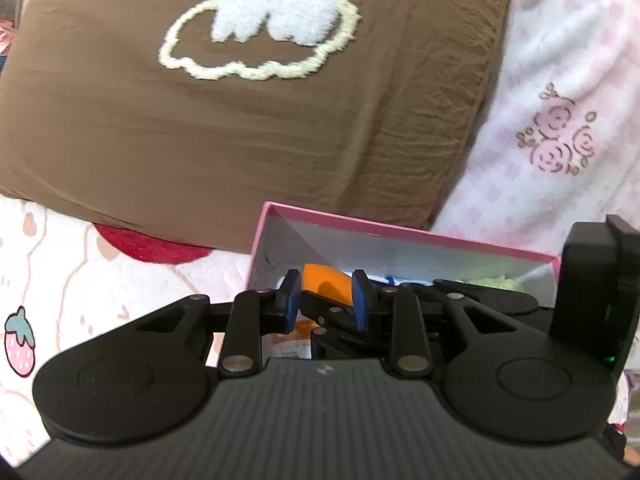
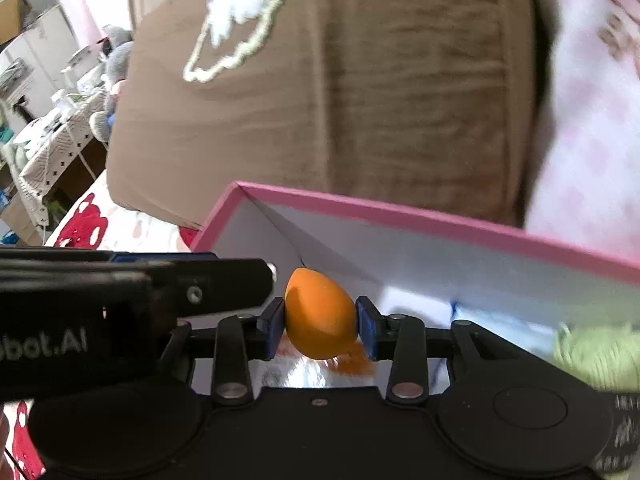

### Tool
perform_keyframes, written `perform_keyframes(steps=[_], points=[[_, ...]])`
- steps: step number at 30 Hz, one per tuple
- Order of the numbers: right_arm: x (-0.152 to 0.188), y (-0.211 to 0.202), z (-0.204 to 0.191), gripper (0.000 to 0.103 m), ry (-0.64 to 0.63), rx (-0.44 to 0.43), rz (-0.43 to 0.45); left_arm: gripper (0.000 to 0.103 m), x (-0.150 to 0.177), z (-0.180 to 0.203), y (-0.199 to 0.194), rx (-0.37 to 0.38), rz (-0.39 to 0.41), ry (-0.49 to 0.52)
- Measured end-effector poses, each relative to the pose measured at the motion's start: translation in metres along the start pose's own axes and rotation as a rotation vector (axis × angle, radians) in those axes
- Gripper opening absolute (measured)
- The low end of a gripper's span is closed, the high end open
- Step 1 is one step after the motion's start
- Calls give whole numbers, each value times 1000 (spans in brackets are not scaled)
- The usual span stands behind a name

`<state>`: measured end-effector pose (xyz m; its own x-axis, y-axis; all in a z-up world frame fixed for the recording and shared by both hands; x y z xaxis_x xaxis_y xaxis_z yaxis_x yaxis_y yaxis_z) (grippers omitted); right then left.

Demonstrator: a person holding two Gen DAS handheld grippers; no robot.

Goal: Organize objects
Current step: 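Lower the sponge into the pink box and open the left tool, then raise the left tool out of the box toward the white tissue pack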

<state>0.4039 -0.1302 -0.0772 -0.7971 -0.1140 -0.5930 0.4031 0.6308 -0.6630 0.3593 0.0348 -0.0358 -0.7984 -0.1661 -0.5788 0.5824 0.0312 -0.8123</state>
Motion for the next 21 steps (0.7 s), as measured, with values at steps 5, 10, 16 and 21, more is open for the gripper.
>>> perform_keyframes(steps=[5, 10, 16, 21], points=[[-4, -4, 3, 73, 25, 23, 19, 28, 4, -2, 0, 4, -6, -4], [10, -32, -3, 73, -25, 23, 1, 37, 15, -3, -17, 10, 14, 13], [33, -80, -20, 73, -78, 10, 19, 41, 35, -4, -44, 34, -7, 36], [44, -117, -38, 74, -150, 45, 32, 45, 47, -4, -75, 62, -7, 57]])
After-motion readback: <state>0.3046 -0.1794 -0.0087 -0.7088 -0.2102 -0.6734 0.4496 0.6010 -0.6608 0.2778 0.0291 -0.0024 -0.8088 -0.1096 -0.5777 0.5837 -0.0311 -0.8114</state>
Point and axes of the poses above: each gripper's, at about its wrist camera, not at the fingertips, and y roughly the way its jaws point, z to its right, x to its underside, the point moved 4 cm from there along y, roughly the way its jaws point, and after that the axes turned 13 degrees about -x, right-handed, at the moved point
